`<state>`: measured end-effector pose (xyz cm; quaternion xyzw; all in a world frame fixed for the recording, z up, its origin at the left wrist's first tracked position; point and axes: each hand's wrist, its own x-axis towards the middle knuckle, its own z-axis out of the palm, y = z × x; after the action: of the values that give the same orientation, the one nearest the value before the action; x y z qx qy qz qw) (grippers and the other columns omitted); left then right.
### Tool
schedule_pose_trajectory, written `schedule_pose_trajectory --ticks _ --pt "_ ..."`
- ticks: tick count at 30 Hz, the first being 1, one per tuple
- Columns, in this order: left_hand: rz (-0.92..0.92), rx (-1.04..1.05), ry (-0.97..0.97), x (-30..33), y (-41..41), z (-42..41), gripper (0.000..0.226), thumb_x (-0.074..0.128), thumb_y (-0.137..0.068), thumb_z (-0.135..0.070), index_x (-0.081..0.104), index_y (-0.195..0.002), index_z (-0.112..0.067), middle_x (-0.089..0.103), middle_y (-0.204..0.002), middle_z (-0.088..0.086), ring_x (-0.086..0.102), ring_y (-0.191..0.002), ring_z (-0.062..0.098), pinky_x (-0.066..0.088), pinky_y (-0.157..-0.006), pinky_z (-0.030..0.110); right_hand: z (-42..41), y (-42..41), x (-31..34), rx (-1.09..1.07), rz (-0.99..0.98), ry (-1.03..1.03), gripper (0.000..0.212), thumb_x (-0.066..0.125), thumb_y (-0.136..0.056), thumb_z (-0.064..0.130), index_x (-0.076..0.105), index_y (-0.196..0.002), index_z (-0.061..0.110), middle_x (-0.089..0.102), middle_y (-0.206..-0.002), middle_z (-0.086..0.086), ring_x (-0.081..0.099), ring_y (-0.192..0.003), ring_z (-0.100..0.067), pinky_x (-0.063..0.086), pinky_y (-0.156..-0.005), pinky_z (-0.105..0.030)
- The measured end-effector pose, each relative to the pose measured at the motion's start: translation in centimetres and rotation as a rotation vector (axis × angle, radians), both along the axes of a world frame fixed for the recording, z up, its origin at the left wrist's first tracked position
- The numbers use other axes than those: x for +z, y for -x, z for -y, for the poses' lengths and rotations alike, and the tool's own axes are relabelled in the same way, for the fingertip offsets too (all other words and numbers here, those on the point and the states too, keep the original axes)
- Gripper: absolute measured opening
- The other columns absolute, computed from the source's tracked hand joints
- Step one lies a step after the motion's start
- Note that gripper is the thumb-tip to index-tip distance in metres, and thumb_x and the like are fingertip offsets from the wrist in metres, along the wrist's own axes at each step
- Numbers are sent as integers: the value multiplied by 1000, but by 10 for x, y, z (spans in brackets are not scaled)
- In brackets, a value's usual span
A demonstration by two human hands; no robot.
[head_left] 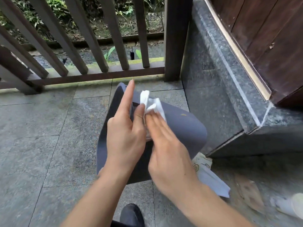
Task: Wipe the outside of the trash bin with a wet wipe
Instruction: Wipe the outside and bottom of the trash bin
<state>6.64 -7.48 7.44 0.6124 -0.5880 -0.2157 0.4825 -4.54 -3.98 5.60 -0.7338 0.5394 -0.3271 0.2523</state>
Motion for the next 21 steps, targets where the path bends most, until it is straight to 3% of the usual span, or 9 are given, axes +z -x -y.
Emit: schedule_pose_trajectory --ticks 3,6,9,12,14,15,16,18,21 --pt "-18 4 -1 -3 -5 2 57 56 -98 -28 43 -153 -33 60 -75 -31 51 -73 -16 39 -72 5 -4 -5 0 42 4 60 65 37 -87 0 31 -151 8 28 -159 -3 16 -148 -9 19 -119 -26" --pt "-43 -5 26 -1 -8 5 56 56 -100 -21 43 -154 -19 54 -108 -53 49 -101 -29 34 -89 -2 2 4 3 56 -127 140 66 33 -84 4 34 -150 8 32 -157 -4 20 -148 -11 23 -118 -30" --pt "-109 -2 42 6 -10 6 55 57 -102 -15 41 -155 -13 48 -148 -21 42 -134 -13 33 -110 12 12 23 2 4 -264 110 76 32 -77 2 30 -152 11 31 -158 -2 21 -147 -10 19 -119 -27" --pt "-206 34 41 10 -12 4 55 57 -104 -14 39 -156 -15 47 -146 -24 43 -133 -13 34 -111 16 29 55 -2 -155 -383 -61 83 37 -75 -3 24 -154 20 28 -160 5 27 -145 -11 27 -111 -28" --pt "-218 69 31 10 -10 4 57 57 -104 -16 37 -157 -18 44 -147 -25 40 -134 -15 31 -112 13 40 75 -4 -265 -477 -208 75 38 -77 -2 29 -147 21 41 -151 1 49 -125 -28 47 -83 -41" --pt "-204 84 27 10 -9 5 59 57 -104 -18 35 -158 -19 40 -146 -28 37 -133 -18 27 -112 9 43 81 -4 -296 -501 -273 67 38 -77 -2 33 -140 19 50 -140 -4 54 -105 -34 41 -64 -38" --pt "-188 94 20 9 -6 5 60 58 -103 -20 33 -159 -20 37 -143 -34 33 -131 -24 24 -110 5 45 84 -5 -313 -510 -329 59 39 -78 -2 35 -134 15 53 -131 -9 51 -92 -34 33 -58 -36" --pt "-165 101 -3 5 -1 5 63 59 -103 -24 31 -159 -23 33 -139 -38 26 -124 -34 19 -104 -2 45 82 -10 -309 -509 -386 57 40 -80 -1 33 -135 10 50 -132 -12 52 -100 -35 32 -63 -35" --pt "-140 126 -32 -1 1 7 63 58 -101 -32 32 -159 -28 34 -140 -35 25 -120 -36 18 -100 -3 34 62 -14 -206 -429 -289 74 40 -79 -3 20 -149 12 31 -155 -4 37 -136 -26 41 -90 -34"
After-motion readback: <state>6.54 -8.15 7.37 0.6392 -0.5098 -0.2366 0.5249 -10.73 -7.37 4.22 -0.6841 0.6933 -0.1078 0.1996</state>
